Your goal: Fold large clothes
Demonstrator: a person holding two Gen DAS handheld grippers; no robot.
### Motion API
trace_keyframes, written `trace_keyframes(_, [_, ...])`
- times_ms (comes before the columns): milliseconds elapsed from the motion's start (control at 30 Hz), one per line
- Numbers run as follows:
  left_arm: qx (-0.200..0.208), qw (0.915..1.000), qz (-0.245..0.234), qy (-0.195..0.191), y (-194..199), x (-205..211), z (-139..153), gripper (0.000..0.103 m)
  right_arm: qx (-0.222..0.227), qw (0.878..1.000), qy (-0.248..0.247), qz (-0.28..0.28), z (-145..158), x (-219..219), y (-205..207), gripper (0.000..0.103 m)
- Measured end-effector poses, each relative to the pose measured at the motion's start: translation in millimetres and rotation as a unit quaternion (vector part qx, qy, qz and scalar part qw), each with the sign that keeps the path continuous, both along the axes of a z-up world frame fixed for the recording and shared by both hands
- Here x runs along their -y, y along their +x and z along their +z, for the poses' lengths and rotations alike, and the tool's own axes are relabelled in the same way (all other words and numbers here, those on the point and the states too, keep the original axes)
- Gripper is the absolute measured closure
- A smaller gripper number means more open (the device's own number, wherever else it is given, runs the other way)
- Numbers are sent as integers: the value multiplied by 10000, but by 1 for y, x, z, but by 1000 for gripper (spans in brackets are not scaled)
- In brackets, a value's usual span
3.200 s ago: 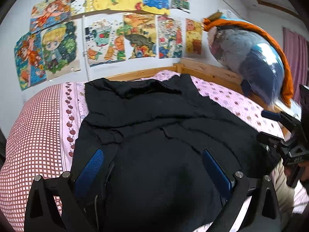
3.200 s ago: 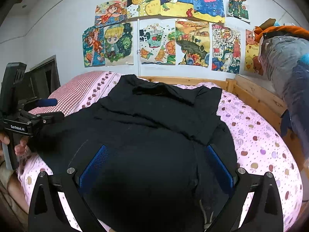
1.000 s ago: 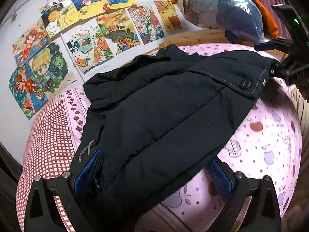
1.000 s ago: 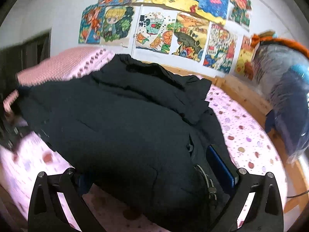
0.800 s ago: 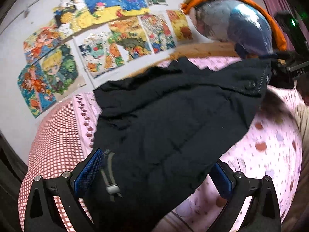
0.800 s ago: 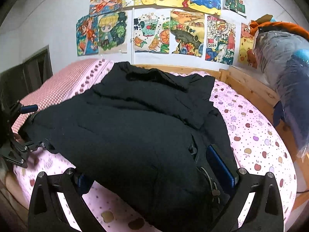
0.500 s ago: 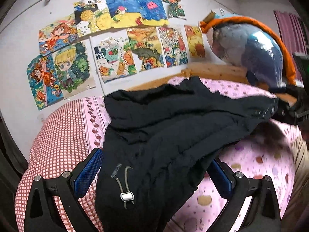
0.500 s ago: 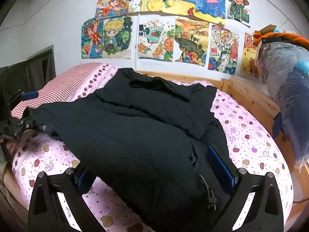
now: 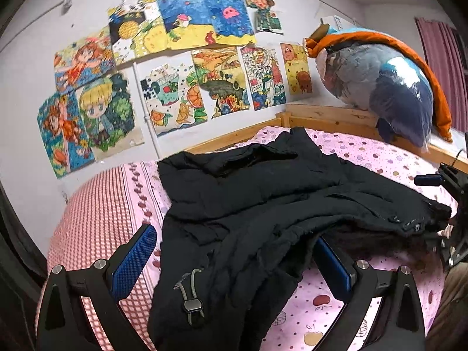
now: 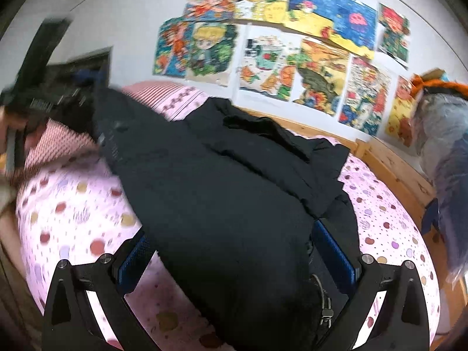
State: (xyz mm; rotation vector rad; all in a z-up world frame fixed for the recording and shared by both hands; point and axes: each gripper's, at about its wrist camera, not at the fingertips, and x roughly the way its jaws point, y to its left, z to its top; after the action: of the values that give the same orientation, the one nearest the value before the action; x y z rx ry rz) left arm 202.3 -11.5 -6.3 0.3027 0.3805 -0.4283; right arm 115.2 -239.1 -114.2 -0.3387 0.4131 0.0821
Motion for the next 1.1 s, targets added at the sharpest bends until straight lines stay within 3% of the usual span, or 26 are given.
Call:
trace_keyframes(133, [93,9998,63,174,-7,4,-3,0,218,9933,-1032,-464,-18,-18,-8,2])
trace_keyframes(200, [96,9997,79,218,-10,3,-7,0,344,9884,-1292,-719,-21,-21,-11,2])
trace_keyframes(467, [411,9976,268,485,-33,0,-28,0,685,9935,-149,-902,5,5,-29,4])
trace_keyframes(533, [537,9964,291,593,-37,2,-28,0,688,9945,-61,-792,5,10,-28,14])
trace_keyframes(700, [744,9933,254,850,-44,10,-30,0,815,9944,-355,-575,-1,10,-23,54])
trace_keyframes(800, [721,9937,198,834,-46,10,-30,10,843,9943,-456,-461,-2,1,-26,69])
trace_keyframes(1100, [626,9942,-138,868,-53,16,-34,57,926,9946,-64,-461,4,2,-27,81])
